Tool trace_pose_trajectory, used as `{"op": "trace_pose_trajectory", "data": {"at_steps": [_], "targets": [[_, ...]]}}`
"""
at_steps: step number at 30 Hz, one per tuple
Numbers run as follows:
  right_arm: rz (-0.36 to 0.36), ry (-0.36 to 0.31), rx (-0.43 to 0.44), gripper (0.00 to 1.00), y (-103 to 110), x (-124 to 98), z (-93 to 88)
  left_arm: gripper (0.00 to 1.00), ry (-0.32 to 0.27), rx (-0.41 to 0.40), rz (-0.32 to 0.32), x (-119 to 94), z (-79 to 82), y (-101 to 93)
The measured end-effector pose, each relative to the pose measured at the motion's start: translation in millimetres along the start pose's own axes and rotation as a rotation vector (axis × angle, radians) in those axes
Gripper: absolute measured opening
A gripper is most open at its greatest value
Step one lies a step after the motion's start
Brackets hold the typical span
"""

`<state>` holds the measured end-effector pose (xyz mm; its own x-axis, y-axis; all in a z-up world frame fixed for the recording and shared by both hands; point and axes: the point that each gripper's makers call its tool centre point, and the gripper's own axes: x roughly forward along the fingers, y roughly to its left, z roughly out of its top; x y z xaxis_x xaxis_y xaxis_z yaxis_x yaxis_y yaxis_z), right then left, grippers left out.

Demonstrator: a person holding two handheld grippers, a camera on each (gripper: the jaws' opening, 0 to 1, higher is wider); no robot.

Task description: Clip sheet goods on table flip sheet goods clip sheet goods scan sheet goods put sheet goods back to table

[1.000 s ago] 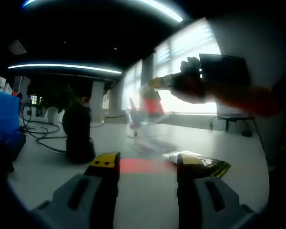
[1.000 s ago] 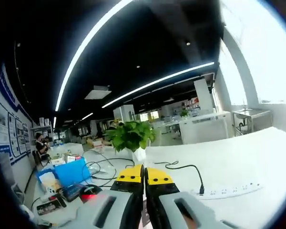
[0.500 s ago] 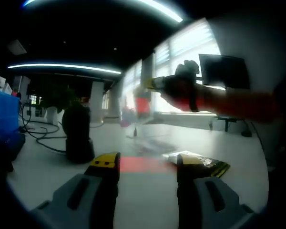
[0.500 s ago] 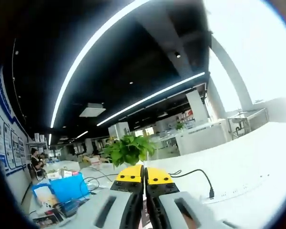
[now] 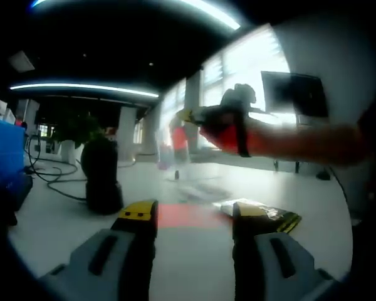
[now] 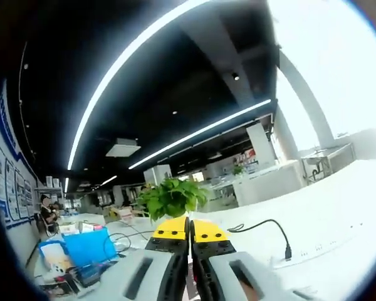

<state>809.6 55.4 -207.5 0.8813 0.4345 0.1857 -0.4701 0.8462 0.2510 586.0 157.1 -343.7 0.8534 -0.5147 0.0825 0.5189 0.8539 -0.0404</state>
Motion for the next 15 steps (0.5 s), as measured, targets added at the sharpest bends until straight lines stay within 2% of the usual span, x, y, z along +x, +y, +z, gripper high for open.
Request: {"op": "trace_pose_trajectory", "data": {"at_steps": [7, 12, 15], "targets": [[-0.002, -0.012, 0.006, 0.00, -1, 5, -4.5, 0.40, -0.002, -0.001, -0.001, 0, 0.4, -0.3], [0.001, -0.015, 0.003, 0.00, 15, -11, -6.6, 0.40, -0.002, -0.002, -0.003, 0, 0.6, -1.0], [0.003, -0.010, 0.000, 0.00, 20, -11, -12.6, 0.40, -0.001, -0.001, -0.004, 0, 0.5, -1.1]]}}
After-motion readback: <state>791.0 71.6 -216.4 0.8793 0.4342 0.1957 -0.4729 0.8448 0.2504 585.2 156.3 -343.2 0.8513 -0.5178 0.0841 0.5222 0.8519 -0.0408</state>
